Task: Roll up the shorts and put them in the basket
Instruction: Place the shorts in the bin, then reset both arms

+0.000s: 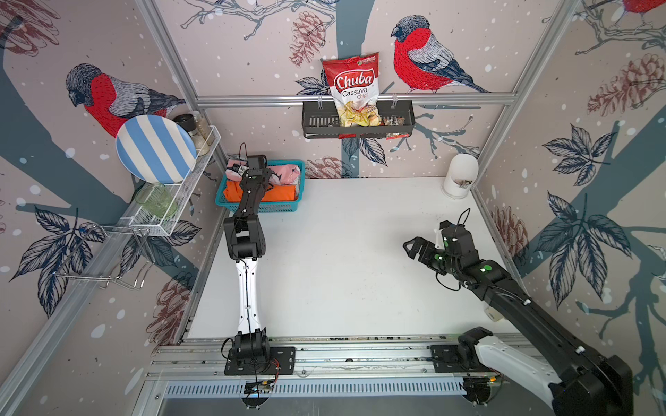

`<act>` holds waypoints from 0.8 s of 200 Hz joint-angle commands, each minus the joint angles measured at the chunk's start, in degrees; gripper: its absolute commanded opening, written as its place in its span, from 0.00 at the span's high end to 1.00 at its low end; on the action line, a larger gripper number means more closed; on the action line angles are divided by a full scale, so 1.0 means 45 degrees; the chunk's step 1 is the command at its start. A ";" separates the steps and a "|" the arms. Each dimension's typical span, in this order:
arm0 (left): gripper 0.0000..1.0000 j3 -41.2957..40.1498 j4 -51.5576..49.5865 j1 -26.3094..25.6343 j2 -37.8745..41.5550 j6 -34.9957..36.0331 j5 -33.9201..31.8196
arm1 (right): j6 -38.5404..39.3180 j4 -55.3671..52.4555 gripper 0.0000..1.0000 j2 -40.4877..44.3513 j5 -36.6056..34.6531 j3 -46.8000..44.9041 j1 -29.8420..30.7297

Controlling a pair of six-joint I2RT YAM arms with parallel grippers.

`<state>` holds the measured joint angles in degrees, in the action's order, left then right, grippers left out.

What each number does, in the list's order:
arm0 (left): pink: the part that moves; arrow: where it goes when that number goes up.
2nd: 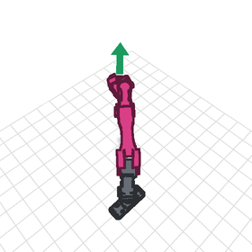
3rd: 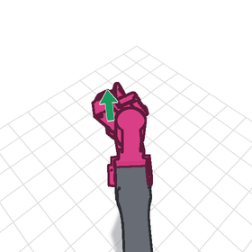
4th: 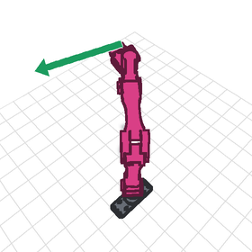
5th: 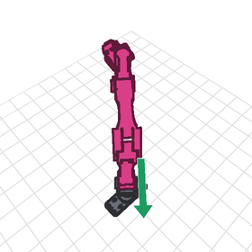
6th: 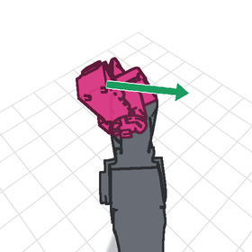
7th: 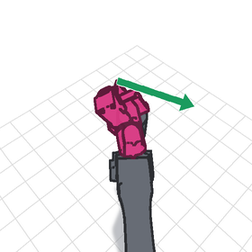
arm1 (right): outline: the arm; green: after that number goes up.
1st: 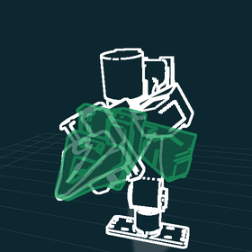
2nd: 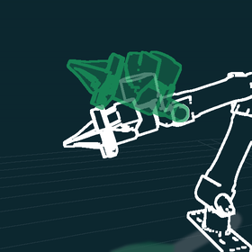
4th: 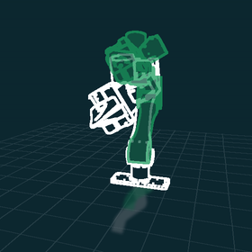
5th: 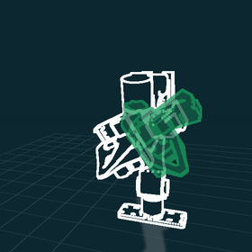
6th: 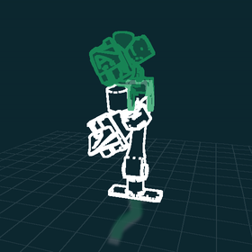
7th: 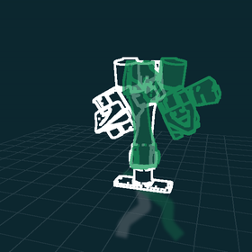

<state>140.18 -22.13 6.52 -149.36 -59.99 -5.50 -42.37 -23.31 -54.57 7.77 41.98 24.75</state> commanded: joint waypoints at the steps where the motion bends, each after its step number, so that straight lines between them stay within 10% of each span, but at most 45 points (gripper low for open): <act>1: 0.29 -0.0027 -0.1903 0.0003 0.1140 -0.0300 0.0308 | 0.0302 -0.0259 0.00 0.0079 -0.0414 0.0485 0.0005; 41: 0.25 -0.2264 -0.3560 -0.0194 0.4024 0.0555 0.0580 | 0.1193 -0.0001 0.00 -0.0396 -0.0704 0.1602 -0.0294; 95: 0.23 -0.9844 -0.1075 -0.1948 0.9845 0.4587 -0.0683 | 0.3663 0.2557 0.00 -0.1183 -0.1827 0.1081 -0.2539; 128: 0.04 -1.6374 0.2506 -0.2313 1.3867 0.5679 -0.1298 | 0.4552 0.4402 0.00 -0.2258 -0.2838 0.0375 -0.4615; 160: 0.01 -2.0697 0.4314 -0.2291 1.5969 0.6303 -0.3391 | 0.7403 0.9585 0.00 -0.2022 -0.5302 -0.2409 -0.4283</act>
<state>56.23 -13.50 -3.84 -81.82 -36.56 -11.81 -20.78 -0.78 -64.77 -6.61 38.30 3.79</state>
